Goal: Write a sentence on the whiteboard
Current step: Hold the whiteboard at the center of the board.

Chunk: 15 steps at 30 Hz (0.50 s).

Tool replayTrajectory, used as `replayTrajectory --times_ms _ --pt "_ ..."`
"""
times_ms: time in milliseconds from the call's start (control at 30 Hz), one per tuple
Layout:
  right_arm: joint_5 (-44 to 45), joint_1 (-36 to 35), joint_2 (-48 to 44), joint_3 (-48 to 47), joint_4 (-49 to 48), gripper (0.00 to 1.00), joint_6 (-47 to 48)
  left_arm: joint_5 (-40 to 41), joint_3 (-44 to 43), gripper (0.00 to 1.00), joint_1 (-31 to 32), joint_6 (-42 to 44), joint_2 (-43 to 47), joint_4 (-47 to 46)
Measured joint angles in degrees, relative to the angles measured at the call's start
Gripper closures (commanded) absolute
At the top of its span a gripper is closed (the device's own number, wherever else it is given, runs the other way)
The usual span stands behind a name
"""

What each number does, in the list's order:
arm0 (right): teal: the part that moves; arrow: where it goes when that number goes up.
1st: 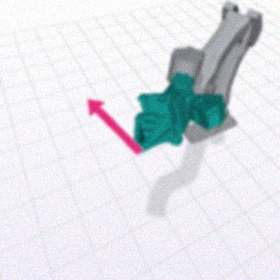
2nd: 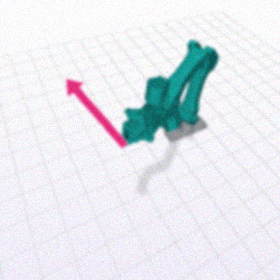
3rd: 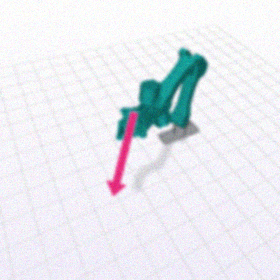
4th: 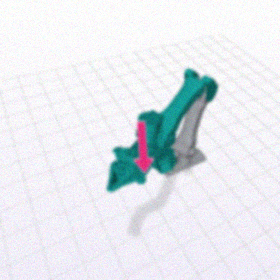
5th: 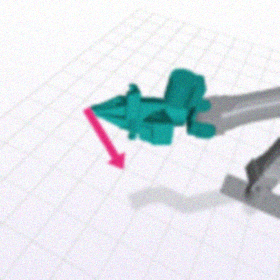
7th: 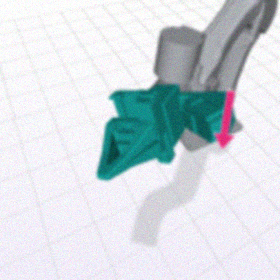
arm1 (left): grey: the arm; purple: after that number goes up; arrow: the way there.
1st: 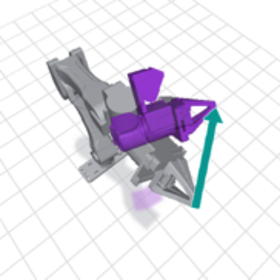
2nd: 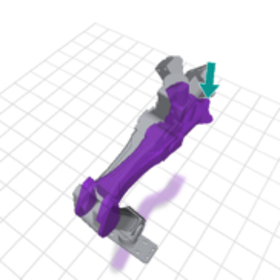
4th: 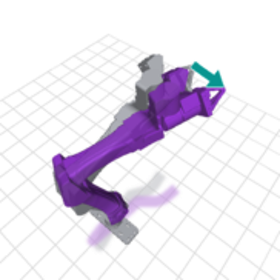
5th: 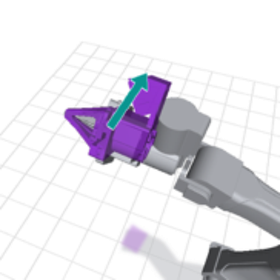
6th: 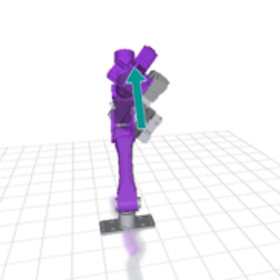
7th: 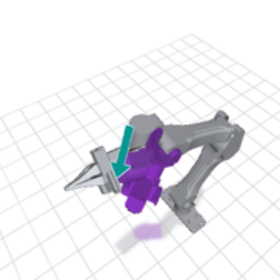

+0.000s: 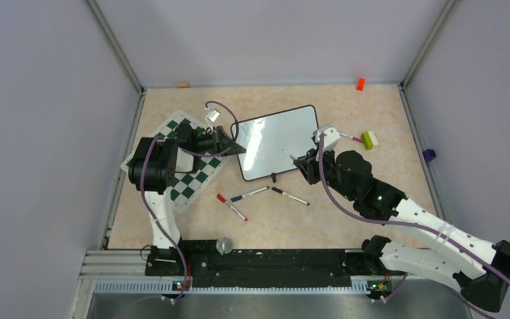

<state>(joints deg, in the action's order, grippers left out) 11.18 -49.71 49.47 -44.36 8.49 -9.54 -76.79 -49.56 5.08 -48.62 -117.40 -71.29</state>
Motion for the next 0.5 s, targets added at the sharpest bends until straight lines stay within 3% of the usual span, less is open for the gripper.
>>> replayTrajectory --times_ms 233,500 --pt "-1.6 0.0 1.9 -1.3 0.6 1.0 0.6 -4.0 -5.4 1.0 2.2 -13.7 -6.5 -11.9" --pt "-2.5 0.0 12.4 -9.2 3.6 1.0 0.8 -9.1 -6.1 1.0 5.5 -17.3 -6.8 -14.3"
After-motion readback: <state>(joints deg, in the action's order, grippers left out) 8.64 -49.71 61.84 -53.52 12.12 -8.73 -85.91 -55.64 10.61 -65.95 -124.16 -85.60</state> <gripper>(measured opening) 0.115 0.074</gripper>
